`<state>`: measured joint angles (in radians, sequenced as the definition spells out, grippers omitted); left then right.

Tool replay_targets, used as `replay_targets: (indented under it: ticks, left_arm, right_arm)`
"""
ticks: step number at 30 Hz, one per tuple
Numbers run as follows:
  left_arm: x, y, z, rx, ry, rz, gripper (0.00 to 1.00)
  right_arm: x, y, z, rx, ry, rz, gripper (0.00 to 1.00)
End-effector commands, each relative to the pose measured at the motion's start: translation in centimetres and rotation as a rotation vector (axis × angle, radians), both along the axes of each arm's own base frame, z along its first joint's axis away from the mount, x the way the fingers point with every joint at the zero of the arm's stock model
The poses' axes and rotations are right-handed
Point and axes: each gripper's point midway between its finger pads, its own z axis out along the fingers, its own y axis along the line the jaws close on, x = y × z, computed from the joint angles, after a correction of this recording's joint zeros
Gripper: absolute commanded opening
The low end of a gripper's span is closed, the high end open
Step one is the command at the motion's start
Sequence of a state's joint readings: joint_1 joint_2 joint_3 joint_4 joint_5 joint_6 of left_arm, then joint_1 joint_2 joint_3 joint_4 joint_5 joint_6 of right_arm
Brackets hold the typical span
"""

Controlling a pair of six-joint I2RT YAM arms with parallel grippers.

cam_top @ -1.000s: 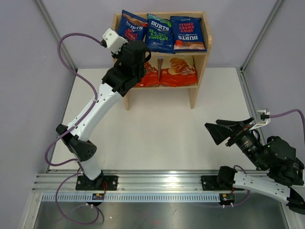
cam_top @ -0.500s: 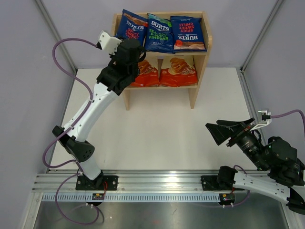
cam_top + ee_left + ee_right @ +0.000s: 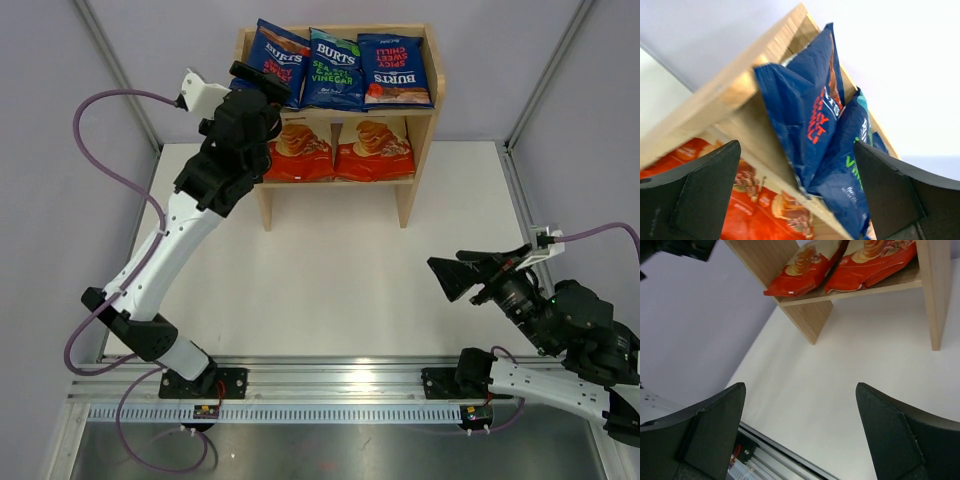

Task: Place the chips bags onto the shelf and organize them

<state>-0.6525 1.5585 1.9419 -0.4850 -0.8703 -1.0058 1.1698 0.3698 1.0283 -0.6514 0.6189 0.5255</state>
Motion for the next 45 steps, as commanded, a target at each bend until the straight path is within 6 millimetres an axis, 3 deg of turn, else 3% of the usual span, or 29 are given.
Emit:
replay_targets:
  ticks: [1,2,4,7,8,10,12,13,14,15,17,18,19,21,26,28,29,31,32,38,41,45]
  left_arm:
    - [-2.3,2.5,1.7,0.06,-0.022,0.022,0.99]
    - [-2.6,2.6,1.7,0.079,-0.021,0.01,0.99]
    - [-4.2,3.8,2.6,0.122,-0.026,-0.001,0.99]
    - [-6.0,4.9,1.9,0.246,0.027,-0.035,0.99]
    - [-7.3,6.0,2.4,0.259,0.021,-0.034,0.99]
    - [-8.5,7.2,0.6,0.356,0.073,-0.039,0.99]
    - [-10.8,8.7,0.9,0.414,0.054,-0.069,0.99]
    - [-11.4,9.1,-0.8,0.456,0.097,-0.077,0.99]
    - [-12.0,8.7,-1.2,0.516,0.093,-0.142,0.99]
    - [-13.2,9.6,-1.9,0.527,0.098,-0.15,0.99]
    - [-14.3,9.1,-3.5,0.622,0.115,-0.249,0.99]
    - [-15.7,10.0,-4.0,0.636,0.126,-0.259,0.99]
    - [-15.9,9.7,-5.6,0.671,0.15,-0.304,0.99]
    - [-17.5,10.9,-6.9,0.744,0.179,-0.327,0.99]
    - [-19.3,11.1,-11.7,0.869,0.233,-0.439,0.99]
    - [-20.1,11.3,-12.2,0.865,0.202,-0.459,0.99]
    - [-20.2,11.0,-13.9,0.881,0.216,-0.48,0.99]
    - [-20.3,10.5,-14.3,0.883,0.165,-0.506,0.99]
    - [-20.5,10.6,-15.8,0.891,0.129,-0.503,0.99]
    - [-20.7,10.4,-17.6,0.891,0.094,-0.509,0.99]
    - [-20.9,10.2,-19.7,0.924,0.109,-0.547,0.99]
    - [-21.1,11.4,-20.8,0.911,0.135,-0.496,0.99]
  right_arm:
    - [1.4,0.3,-1.1,-0.187,0.027,-0.066,0.99]
    - [2.0,1.6,-2.2,-0.266,0.048,-0.065,0.99]
    - [2.9,1.8,-2.6,-0.328,0.064,-0.113,0.99]
    - [4.0,3.0,-2.7,-0.388,0.049,-0.134,1.0]
    - [4.2,3.7,-2.8,-0.41,0.05,-0.126,0.99]
    - [4.7,4.3,-2.3,-0.419,0.053,-0.105,0.99]
    - [5.9,5.4,-2.8,-0.457,0.087,-0.084,0.99]
    - [7.0,5.5,-3.4,-0.455,0.13,-0.067,0.99]
    - [8.0,6.0,-4.5,-0.481,0.171,-0.053,0.99]
    - [8.7,6.0,-4.8,-0.472,0.195,-0.054,0.99]
    - [10.1,5.0,-5.8,-0.471,0.235,-0.096,0.99]
    - [10.4,4.7,-6.1,-0.47,0.241,-0.115,0.99]
    - [10.7,4.0,-6.2,-0.47,0.238,-0.151,0.99]
    - [10.6,2.8,-6.6,-0.475,0.246,-0.194,1.0]
    - [9.7,-0.5,-7.0,-0.501,0.256,-0.305,0.99]
    - [9.2,-1.4,-7.7,-0.497,0.262,-0.33,1.0]
    - [8.6,-1.9,-7.9,-0.485,0.254,-0.332,0.99]
    - [8.3,-2.4,-7.9,-0.48,0.233,-0.34,0.99]
    - [7.6,-3.0,-7.9,-0.476,0.207,-0.333,0.99]
    - [6.8,-4.6,-8.4,-0.498,0.225,-0.38,0.99]
    - [6.5,-5.8,-8.6,-0.514,0.226,-0.425,0.99]
    - [5.9,-6.4,-8.7,-0.51,0.21,-0.426,0.99]
